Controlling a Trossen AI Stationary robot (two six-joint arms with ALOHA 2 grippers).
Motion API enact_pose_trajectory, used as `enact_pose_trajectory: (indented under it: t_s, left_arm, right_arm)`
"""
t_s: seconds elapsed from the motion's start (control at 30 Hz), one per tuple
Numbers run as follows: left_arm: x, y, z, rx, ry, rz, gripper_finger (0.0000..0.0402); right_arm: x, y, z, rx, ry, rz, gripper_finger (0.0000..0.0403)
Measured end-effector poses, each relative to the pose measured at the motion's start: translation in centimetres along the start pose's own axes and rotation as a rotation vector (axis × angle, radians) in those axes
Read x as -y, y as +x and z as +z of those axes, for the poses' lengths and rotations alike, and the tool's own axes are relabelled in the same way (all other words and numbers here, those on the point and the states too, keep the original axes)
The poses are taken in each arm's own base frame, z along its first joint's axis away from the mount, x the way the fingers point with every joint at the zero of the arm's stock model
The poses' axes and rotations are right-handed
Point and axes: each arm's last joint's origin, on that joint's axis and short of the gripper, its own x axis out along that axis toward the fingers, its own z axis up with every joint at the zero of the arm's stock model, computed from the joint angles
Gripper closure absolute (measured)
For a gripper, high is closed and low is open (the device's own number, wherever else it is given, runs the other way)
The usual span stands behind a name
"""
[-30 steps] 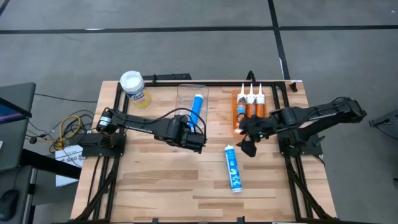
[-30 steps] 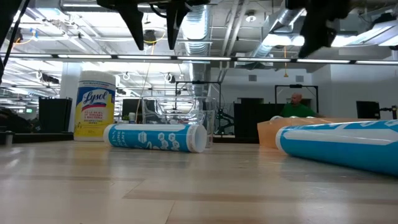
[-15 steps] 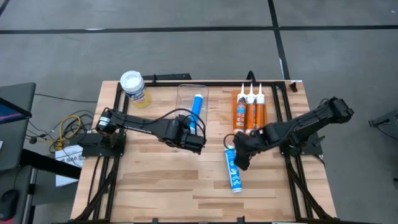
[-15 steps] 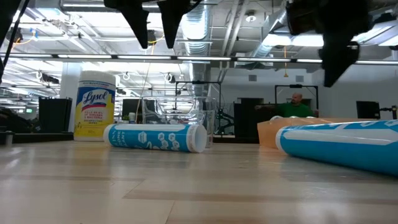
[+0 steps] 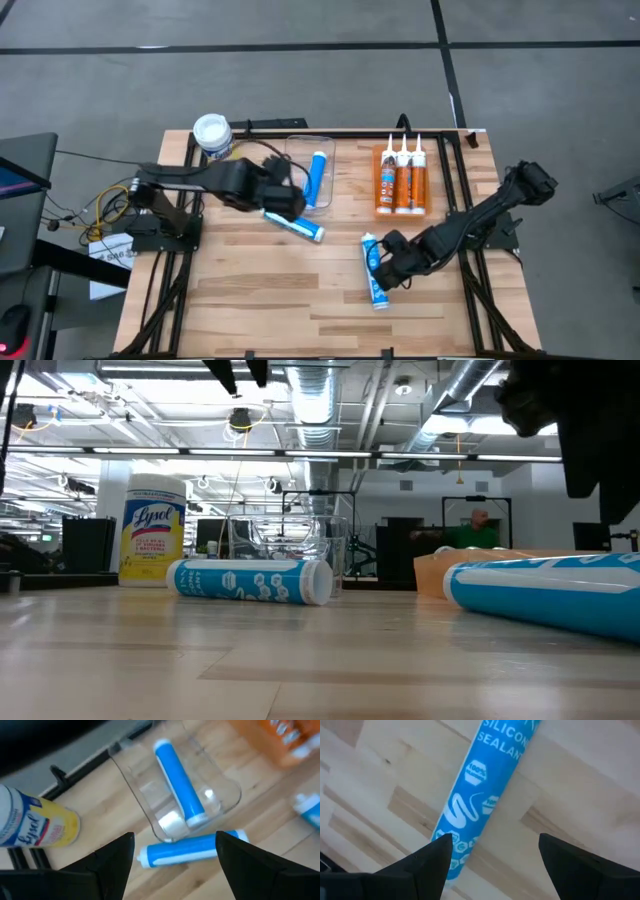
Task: Pick & place silicon tubes, Sealant and Lysol wipes
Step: Put the right blue sealant into the transparent bin
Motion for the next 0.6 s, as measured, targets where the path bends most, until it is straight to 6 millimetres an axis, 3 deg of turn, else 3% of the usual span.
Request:
enact_pose_trajectory:
  t_s: [0.17,0.37,0.6]
  left_arm:
    - [-3.2,-1.5,-0.7,0.037,-0.058,-0.009,0.0132]
    - [-6.7,-1.4,-3.2,0.021,-0.193,0.008,0.0132]
    - [-8.1,-0.7,-5.3,-0.003,-0.238,0.012,0.0132]
  right_arm:
    - [-0.3,0.5,-0.1,0.000,0.072,0.008,0.0113]
    - [-0.9,1.2,0.5,0.003,0.131,0.031,0.0113]
    - [-1.6,1.8,1.1,-0.004,0.176,0.092,0.0113]
